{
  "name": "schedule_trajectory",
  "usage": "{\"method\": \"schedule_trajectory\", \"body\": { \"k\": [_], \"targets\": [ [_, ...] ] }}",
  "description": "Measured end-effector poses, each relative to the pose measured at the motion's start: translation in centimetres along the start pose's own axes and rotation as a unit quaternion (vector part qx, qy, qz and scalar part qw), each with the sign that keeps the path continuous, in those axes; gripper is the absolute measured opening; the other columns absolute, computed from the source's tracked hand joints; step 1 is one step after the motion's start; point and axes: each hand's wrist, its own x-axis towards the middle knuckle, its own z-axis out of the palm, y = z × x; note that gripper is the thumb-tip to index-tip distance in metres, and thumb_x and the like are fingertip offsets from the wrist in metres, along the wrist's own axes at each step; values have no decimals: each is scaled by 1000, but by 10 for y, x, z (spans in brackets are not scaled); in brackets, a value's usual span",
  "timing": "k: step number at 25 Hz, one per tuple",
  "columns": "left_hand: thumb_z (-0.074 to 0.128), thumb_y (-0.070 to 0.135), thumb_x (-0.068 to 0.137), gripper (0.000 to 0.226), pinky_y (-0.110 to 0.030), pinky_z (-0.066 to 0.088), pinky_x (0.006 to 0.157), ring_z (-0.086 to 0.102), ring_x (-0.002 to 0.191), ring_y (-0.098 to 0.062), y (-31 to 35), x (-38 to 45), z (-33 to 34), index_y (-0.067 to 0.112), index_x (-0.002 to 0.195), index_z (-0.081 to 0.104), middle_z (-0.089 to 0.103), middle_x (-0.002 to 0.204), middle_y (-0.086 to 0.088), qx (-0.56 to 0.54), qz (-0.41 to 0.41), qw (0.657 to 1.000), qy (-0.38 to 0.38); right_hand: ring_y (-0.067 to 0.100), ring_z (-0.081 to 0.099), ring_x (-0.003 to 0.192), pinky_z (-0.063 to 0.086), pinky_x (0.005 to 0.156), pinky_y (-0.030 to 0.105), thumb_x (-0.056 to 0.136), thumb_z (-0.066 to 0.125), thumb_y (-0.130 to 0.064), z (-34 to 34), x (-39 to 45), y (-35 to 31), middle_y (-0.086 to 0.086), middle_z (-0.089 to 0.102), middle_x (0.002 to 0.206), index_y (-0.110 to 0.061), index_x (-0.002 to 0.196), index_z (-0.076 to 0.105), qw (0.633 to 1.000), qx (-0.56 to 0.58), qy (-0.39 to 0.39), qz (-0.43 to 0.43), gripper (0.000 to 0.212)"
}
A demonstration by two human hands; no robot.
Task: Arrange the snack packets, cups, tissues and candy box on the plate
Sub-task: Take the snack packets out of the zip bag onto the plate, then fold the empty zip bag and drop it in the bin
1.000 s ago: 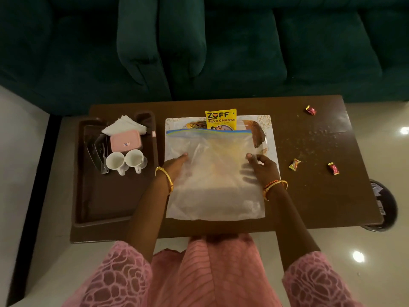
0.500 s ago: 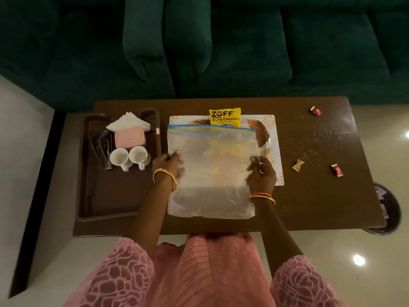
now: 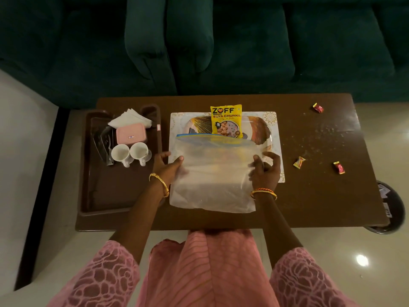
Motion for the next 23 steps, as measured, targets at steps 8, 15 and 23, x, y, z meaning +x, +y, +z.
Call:
{"method": "schedule_trajectory", "body": {
  "k": [8,15,23],
  "targets": [
    [75,11,76,81,-33,46,93,48,107,-19,10,-6,1,17,144,32,50,116,-8,282,82,947,-130,20,50,98,48,76,20,77,69,1,-27,19,-10,8,47,109,-10,130,47,946,-209,-247,-6,59],
    [79,38,67,45,-42,44,100,48,116,-30,0,-7,13,16,105,68,49,124,-11,536,190,819,-75,34,49,106,38,86,31,72,76,-18,-38,13,13,19,53,110,-7,101,67,877,-413,-219,-107,33],
    [64,20,86,44,-29,44,88,50,109,-16,14,-22,42,9,127,51,55,118,-2,212,136,962,-101,33,64,88,56,74,36,75,74,-12,-64,19,6,7,66,85,-8,89,61,990,32,-75,113,20]
  ]
}}
